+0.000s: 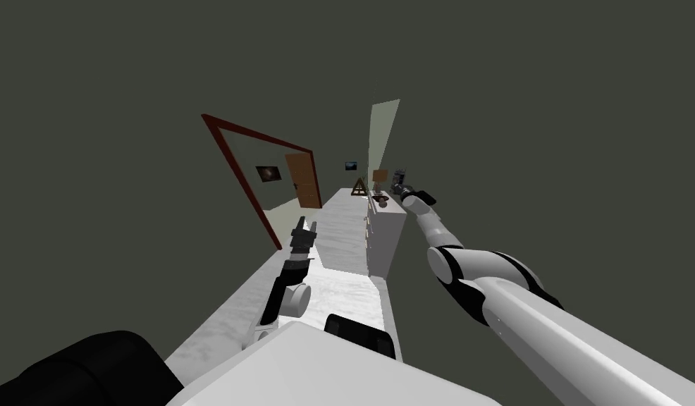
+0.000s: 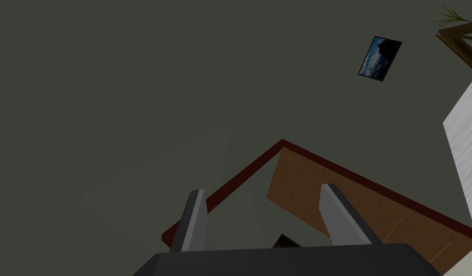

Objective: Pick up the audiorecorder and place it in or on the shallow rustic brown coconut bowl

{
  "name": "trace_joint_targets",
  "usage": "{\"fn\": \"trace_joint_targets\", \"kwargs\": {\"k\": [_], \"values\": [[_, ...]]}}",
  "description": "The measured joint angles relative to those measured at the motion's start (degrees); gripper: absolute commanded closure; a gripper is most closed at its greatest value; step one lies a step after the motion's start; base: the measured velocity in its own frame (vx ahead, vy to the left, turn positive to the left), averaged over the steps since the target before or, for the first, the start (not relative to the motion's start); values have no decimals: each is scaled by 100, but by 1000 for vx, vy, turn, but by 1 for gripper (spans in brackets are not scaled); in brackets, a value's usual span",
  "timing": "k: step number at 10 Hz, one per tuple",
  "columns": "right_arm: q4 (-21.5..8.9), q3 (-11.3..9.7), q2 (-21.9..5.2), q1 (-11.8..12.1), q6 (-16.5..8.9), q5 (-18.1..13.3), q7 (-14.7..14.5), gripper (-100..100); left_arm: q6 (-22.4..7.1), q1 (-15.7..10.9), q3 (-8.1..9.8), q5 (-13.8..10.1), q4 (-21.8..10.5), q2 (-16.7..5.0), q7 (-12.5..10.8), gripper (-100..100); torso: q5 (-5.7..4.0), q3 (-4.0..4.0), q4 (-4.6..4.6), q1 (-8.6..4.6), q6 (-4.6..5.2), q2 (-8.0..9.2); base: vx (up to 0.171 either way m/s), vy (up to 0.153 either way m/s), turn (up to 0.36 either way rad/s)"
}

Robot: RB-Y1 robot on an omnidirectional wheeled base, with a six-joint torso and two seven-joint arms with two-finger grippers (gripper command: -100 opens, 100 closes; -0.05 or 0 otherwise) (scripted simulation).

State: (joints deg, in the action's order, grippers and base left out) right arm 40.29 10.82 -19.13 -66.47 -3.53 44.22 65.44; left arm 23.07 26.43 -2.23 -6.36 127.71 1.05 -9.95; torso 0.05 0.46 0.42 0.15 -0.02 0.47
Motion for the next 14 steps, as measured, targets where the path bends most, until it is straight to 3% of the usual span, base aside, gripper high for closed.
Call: {"fn": "trace_joint_targets", "kwargs": {"k": [1, 3, 5, 7, 12, 14], "values": [[-188, -9, -81, -246, -27, 46, 35, 100, 0, 0, 0, 0, 0, 0, 0, 0, 4, 6, 11, 0, 1, 1, -7, 8, -4], [124, 446, -12, -295, -303, -233, 26, 100, 0, 0, 0, 0, 0, 0, 0, 0, 4, 12, 11, 16, 5, 15, -27, 79, -49], [130, 308, -152, -320, -334, -65, 111, 100, 0, 0, 0, 0, 0, 0, 0, 0, 10, 13, 12, 23, 3, 15, -7, 51, -23], [20, 220, -340, -499, -415, 142, 144, 100, 0, 1, -1, 0, 0, 1, 0, 0, 14, 8, 18, 40, 8, -4, 99, 117, -73], [-13, 491, -295, -560, -920, -54, -47, 100, 0, 2, 0, 0, 0, 1, 0, 0, 30, -40, -7, 64, -9, -78, 175, 97, -29], [-111, 452, -322, -549, -1068, 66, -214, 100, 0, 2, 0, 0, 1, 0, 0, 0, 32, -38, -5, 54, -8, -75, 182, 66, -24]]}}
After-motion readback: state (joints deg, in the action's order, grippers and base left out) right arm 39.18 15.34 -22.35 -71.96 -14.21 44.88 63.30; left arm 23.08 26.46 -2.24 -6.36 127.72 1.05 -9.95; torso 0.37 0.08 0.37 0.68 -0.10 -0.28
